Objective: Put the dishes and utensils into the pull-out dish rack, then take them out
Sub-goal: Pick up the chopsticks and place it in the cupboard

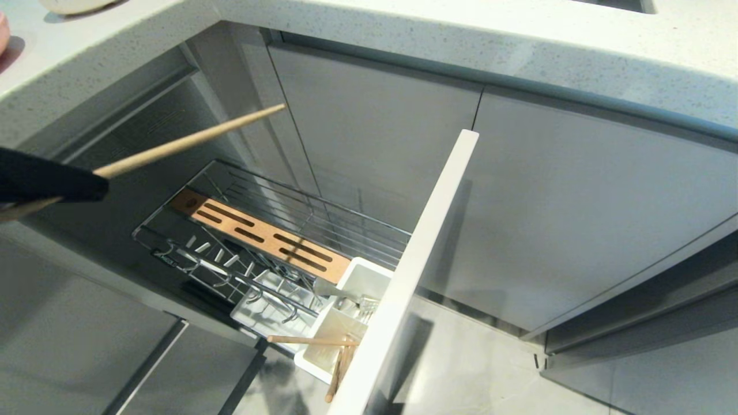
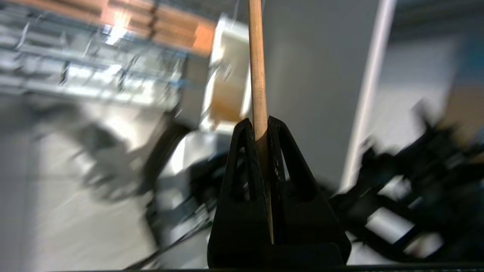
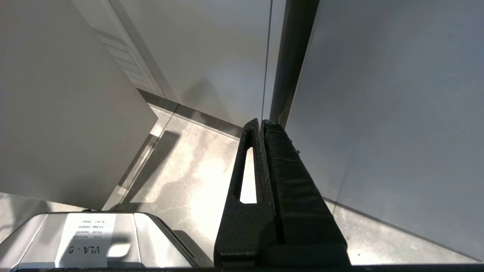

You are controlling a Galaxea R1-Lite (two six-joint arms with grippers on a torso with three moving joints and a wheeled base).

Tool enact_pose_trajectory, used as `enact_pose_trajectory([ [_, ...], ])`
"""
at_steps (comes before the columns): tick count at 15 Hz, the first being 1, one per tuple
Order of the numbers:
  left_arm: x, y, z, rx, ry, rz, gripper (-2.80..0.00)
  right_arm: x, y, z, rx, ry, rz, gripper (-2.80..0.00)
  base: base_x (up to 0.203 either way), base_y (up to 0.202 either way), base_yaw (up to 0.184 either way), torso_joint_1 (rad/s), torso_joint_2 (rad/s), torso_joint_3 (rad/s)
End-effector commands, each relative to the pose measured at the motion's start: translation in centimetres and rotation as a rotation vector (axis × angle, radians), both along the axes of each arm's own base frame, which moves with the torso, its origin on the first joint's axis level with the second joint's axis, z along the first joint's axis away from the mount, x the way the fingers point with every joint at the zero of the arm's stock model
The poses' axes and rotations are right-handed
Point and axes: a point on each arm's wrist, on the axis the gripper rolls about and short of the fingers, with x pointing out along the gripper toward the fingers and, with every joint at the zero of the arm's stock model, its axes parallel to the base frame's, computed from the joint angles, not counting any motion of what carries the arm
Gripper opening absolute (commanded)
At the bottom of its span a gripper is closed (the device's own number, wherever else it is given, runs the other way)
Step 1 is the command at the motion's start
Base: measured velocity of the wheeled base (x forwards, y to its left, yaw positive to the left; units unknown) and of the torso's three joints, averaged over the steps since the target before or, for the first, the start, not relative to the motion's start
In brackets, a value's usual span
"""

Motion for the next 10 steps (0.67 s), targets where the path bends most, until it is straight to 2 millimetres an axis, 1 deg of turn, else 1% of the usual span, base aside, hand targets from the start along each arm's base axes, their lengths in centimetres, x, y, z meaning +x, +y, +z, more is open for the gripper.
enact_pose_trajectory([
  [1,-0.2,0.2,-1.1,0.145,0.039,-0.055,-2.8,0.0,0.0,0.0,0.0,0.002,0.001,-2.8,0.0,0.0,0.0,0.0,0.0,0.0],
  [3,-0.6,0.7,-2.3,0.296,0.07,-0.118,-2.8,0.0,0.0,0.0,0.0,0.002,0.001,-2.8,0.0,0.0,0.0,0.0,0.0,0.0],
  [5,-0.6,1.1,-3.4,0.406,0.099,-0.165,-2.8,0.0,0.0,0.0,0.0,0.002,0.001,-2.8,0.0,0.0,0.0,0.0,0.0,0.0],
  [10,-0.6,1.4,-5.0,0.518,0.098,-0.333,-2.8,0.0,0.0,0.0,0.0,0.002,0.001,-2.8,0.0,0.0,0.0,0.0,0.0,0.0],
])
